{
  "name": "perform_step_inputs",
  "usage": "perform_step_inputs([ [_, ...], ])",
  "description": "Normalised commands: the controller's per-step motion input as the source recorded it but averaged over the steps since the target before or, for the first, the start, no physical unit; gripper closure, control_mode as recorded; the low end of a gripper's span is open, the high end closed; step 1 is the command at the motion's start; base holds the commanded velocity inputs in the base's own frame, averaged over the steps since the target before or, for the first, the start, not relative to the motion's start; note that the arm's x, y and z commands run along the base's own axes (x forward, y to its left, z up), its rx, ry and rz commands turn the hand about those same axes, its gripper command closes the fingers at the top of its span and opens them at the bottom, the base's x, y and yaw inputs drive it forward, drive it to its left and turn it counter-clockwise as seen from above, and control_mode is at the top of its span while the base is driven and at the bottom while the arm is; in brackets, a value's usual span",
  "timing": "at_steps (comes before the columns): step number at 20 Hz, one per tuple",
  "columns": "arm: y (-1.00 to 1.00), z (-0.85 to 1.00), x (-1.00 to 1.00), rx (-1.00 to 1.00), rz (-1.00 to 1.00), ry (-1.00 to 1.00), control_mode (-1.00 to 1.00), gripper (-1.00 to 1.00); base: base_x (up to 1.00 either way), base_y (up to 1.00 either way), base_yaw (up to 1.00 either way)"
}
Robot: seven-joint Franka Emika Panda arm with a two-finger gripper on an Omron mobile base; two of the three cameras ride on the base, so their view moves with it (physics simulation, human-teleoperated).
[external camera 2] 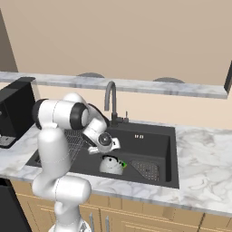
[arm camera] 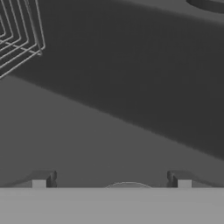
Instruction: Open the cabinet, pick the kettle from the cabinet, and place it in the sink.
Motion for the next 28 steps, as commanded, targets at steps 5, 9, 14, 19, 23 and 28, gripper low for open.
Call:
perform_step_inputs([
  [5,-0.34,0.00,-0.26,-0.04,0.08,0.01,-1.00,-1.00,0.00,0.00,0.00],
  [9,-0.26,0.03,-0.13,-0.05,0.08,0.03,-1.00,-1.00,0.00,0.00,0.00],
  [14,-0.23,0.46,-0.13,0.00,0.08,0.00,-1.00,-1.00,0.00,0.00,0.00],
  [19,-0.26,0.65,-0.14,0.00,0.05,0.06,-1.00,-1.00,0.00,0.00,0.00],
  [23,-0.28,0.79,-0.17,0.00,0.03,0.11,-1.00,-1.00,0.00,0.00,0.00],
  [28,-0.32,0.87,-0.18,0.00,0.00,0.17,-1.00,-1.00,0.00,0.00,0.00],
])
